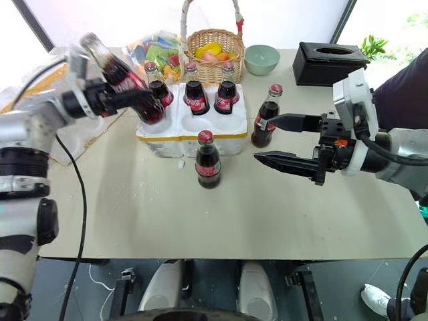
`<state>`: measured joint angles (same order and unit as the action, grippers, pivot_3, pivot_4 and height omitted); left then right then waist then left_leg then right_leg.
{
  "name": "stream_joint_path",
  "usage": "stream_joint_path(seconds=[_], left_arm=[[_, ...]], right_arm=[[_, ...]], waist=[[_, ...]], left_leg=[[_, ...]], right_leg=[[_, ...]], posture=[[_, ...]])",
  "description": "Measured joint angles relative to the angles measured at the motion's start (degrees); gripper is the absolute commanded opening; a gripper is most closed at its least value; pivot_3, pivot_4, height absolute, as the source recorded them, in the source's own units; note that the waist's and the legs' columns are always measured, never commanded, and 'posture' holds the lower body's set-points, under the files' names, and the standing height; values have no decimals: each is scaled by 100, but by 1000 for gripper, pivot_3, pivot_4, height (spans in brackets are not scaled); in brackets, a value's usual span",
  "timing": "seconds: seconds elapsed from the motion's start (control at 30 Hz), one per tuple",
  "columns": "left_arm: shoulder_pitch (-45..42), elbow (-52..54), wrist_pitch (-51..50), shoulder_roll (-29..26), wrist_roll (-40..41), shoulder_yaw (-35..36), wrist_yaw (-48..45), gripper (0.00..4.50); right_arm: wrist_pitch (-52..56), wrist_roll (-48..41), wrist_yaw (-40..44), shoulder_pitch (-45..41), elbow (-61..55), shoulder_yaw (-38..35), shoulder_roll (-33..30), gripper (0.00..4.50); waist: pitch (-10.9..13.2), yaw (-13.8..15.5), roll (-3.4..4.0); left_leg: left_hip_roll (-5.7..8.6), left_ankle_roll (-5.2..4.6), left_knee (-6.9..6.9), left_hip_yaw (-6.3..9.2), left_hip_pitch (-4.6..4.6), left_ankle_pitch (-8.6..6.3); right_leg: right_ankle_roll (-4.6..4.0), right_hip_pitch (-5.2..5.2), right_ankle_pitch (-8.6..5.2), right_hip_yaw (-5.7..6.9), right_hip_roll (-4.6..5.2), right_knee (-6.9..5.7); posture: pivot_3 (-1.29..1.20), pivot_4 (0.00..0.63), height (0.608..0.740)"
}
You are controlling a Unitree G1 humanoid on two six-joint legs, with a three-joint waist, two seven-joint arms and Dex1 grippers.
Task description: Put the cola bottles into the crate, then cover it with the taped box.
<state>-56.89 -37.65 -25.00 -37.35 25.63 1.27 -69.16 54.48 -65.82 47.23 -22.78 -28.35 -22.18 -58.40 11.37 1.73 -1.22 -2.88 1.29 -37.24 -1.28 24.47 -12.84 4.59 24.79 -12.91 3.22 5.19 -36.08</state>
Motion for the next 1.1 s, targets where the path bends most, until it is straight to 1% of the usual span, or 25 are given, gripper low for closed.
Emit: stream_joint_path(seconds=[0.13, 0.33, 0.4, 0.43, 0.47, 0.57, 0.67, 0.8, 0.93, 1.0, 1.03, 1.07, 1.1], left_arm=[[-32, -581, 774, 305, -680, -427, -185, 2833], [-33, -753, 1593, 454, -1266, -521, -202, 2833], [-31, -786, 1797, 502, -1378, -517, -161, 3883], [-31, -787, 1862, 509, -1393, -504, -153, 4254], [-24, -787, 1916, 510, -1397, -495, -137, 4464], [-2, -777, 1910, 497, -1376, -411, -84, 4464], [148, -517, 1565, 372, -1184, -190, -139, 4464], [439, 539, 476, -226, -520, 350, -309, 4464], [853, 1998, -915, -1000, 481, 971, -623, 4464], [1427, 2862, -1602, -1439, 1046, 1235, -817, 4464], [1853, 3389, -1883, -1649, 1299, 1370, -887, 4464], [2304, 3930, -2091, -1824, 1506, 1436, -962, 4464], [2661, 4390, -2192, -1883, 1632, 1444, -1007, 4464]], right_arm=[[2, -64, -273, 94, -80, 64, 152, 4500], [-143, 186, -463, 225, -73, 303, 395, 4500], [-287, 414, -454, 265, -71, 436, 462, 4500], [-361, 535, -444, 285, -67, 511, 474, 4500], [-442, 665, -409, 317, -67, 576, 481, 4500], [-663, 1027, -297, 449, -65, 749, 492, 4500], [-914, 1416, -207, 624, -66, 897, 492, 4500], [-1152, 1842, -124, 944, -56, 1136, 590, 4500], [-1287, 2075, -127, 1112, -52, 1343, 828, 4500], [-1457, 2333, -128, 1142, -30, 1545, 953, 4500], [-1533, 2440, -137, 1117, 1, 1658, 1084, 4500], [-1586, 2510, -142, 1095, 55, 1781, 1230, 4500], [-1618, 2576, -142, 1052, 115, 1926, 1347, 4500]], waist=[[1, 14, -1], [0, 43, 0], [-3, 54, 2], [-4, 54, 4], [-5, 52, 3], [-5, 46, 3], [-4, 30, 2], [-3, -51, 2], [-4, -127, 5], [-4, -154, 5], [-4, -189, 5], [-4, -217, 6], [-4, -217, 7]], left_leg=[[-2, 0, 0, 0, 2, 0], [-3, 0, -10, 1, -1, 0], [-3, 0, -13, 1, -6, 0], [-3, 0, -16, 2, -6, 0], [-3, 0, -18, 2, -6, 0], [-3, 0, -19, 2, -6, 0], [-5, 0, -16, 3, -4, 0], [-9, 0, -7, 5, -4, 0], [-10, 0, -5, 6, -10, 0], [-11, 0, -2, 6, -15, 0], [-14, 0, 2, 5, -16, 0], [-14, 0, 3, 5, -17, 0], [-13, 1, 3, 5, -18, 0]], right_leg=[[0, 2, 0, 0, -2, 0], [-3, -2, 1, -3, -2, -3], [-4, -9, 0, -3, -1, -3], [-5, -10, 0, -4, -1, -3], [-5, -12, 0, -4, -1, -3], [-5, -11, 0, -4, -1, -3], [-2, -9, 1, -4, -4, -4], [-1, -4, 1, -4, -9, -7], [-1, -7, 0, -5, -9, -7], [-2, -8, -1, -7, -9, -7], [-11, -8, -6, -7, -10, -4], [-19, -10, -11, -8, -9, -4], [-22, -10, -13, -9, -9, -6]], posture=[[0, 150, 740], [0, 150, 740], [0, 150, 740], [0, 150, 740], [0, 150, 740], [0, 150, 740], [0, 150, 740], [0, 150, 740], [0, 150, 740], [0, 150, 740], [0, 150, 740], [0, 150, 740], [0, 150, 740]])
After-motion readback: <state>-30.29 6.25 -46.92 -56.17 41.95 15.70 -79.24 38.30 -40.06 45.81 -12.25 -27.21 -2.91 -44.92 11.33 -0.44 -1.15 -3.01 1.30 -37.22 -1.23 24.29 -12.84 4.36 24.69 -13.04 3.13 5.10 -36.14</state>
